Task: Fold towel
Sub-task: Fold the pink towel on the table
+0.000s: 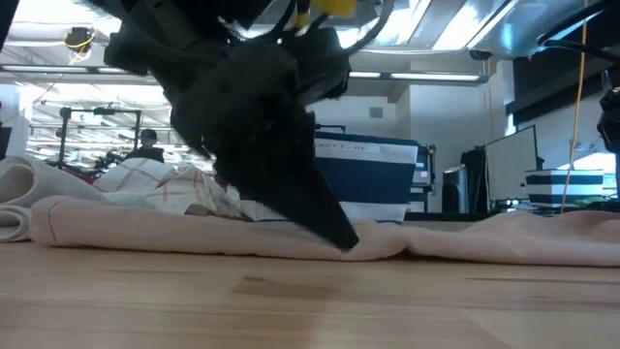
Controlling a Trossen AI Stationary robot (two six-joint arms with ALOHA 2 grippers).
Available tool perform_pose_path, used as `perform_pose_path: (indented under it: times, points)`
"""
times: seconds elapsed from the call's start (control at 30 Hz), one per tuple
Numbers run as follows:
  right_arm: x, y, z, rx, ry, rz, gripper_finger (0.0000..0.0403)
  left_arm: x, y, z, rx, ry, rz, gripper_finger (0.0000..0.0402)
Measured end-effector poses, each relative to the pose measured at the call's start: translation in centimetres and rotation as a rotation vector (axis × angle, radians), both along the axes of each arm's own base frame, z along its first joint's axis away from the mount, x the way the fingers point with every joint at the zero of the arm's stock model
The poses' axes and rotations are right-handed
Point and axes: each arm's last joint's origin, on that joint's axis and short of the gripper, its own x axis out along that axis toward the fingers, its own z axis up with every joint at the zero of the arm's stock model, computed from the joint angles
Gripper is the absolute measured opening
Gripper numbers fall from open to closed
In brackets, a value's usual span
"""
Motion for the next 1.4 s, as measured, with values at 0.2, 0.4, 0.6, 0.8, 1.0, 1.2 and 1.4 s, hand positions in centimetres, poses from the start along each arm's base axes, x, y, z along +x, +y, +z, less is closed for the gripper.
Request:
perform_pose_path:
  times: [0.2, 0.4, 0.6, 0.8, 1.0, 1.2, 1.4]
  points:
    - [0.0, 0.0, 0.0, 0.001, 0.002, 0.001, 0.0034, 0.6, 0.2, 1.5, 0.025, -0.075, 0.030, 0.0159]
    - [0.0, 0.0, 0.2, 0.006, -0.007, -0.004, 0.0010, 1.1, 0.8, -1.1, 0.054, -0.030, 0.037, 0.0159]
    - [0.9, 1.0, 2.0, 0.050, -0.105, -0.027, 0.0020, 1.5, 1.1, -2.8, 0.033, -0.014, 0.084, 0.0159]
    - [3.3, 1.8, 4.3, -0.039, -0.283, -0.061, 0.0009, 1.6, 1.0, -2.9, 0.031, -0.026, 0.083, 0.0159]
    - [6.2, 1.1, 6.0, -0.086, -0.406, -0.036, 0.0020, 1.8, 1.0, -2.7, 0.022, -0.058, 0.076, 0.0159]
    - [8.0, 0.0, 6.8, -0.183, -0.459, 0.004, 0.0011, 1.6, 0.9, -0.6, 0.044, -0.036, 0.032, 0.0159]
    - [8.2, -0.4, 6.7, -0.215, -0.436, 0.027, 0.0017, -1.4, 0.9, 5.7, 0.015, 0.026, 0.066, 0.0159]
